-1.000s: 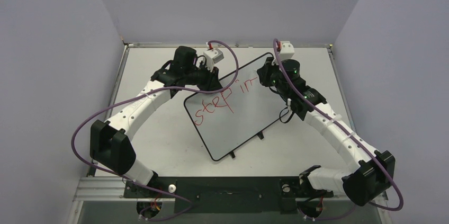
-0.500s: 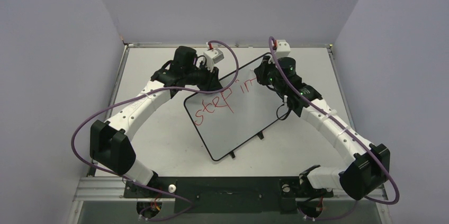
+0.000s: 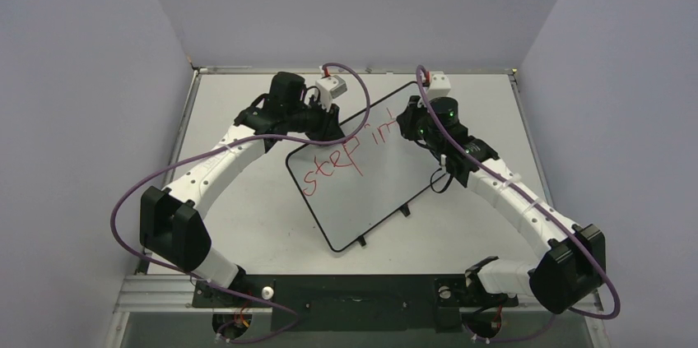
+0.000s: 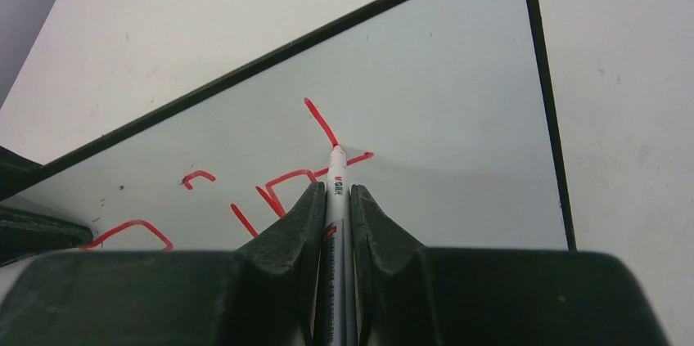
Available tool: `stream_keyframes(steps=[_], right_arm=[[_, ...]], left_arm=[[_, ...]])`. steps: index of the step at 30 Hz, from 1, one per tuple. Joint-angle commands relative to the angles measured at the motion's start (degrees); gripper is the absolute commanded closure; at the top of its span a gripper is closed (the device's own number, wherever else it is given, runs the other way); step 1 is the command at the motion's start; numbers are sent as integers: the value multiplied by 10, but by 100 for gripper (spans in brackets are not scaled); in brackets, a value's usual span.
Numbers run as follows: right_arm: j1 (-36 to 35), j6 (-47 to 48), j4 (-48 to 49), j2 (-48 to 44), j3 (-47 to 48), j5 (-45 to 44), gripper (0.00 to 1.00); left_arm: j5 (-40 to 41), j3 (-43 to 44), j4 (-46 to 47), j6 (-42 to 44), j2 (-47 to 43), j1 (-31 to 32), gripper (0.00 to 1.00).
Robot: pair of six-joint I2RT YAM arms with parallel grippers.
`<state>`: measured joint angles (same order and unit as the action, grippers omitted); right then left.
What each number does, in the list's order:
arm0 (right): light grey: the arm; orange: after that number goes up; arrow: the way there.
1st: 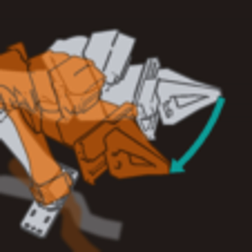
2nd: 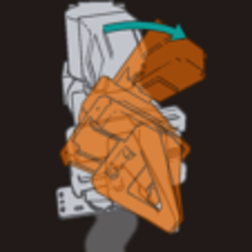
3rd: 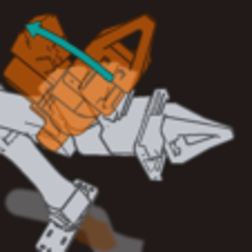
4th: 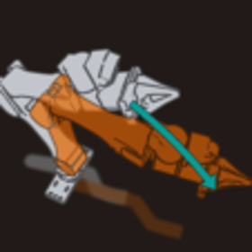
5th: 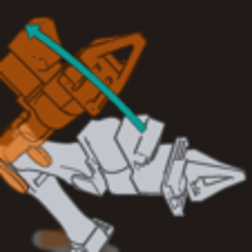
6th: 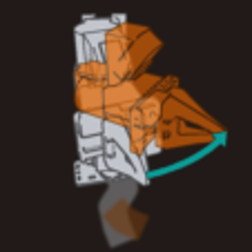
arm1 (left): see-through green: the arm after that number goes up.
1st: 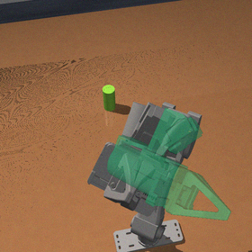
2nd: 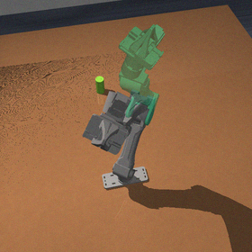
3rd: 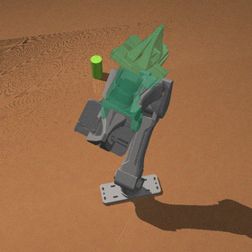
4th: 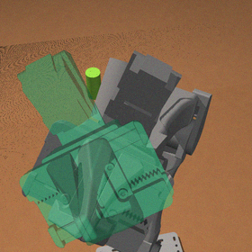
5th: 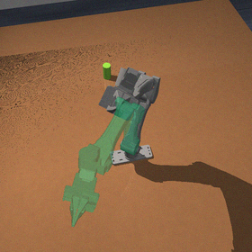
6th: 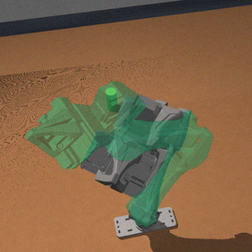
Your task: Write a sentence on the whiteboard
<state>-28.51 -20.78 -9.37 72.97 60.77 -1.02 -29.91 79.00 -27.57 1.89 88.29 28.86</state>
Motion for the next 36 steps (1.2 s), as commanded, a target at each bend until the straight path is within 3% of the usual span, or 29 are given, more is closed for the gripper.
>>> stream_keyframes(steps=[1,20,36], right_arm=[[1,-11,11,-24,-24,5,100],[1,-10,-14,-71,-81,-18,100],[12,19,-46,-60,-19,-69,100]], left_arm=[[31,5,59,60,-23,1,100],[31,7,59,60,-24,1,100],[30,6,59,60,-27,2,100]])
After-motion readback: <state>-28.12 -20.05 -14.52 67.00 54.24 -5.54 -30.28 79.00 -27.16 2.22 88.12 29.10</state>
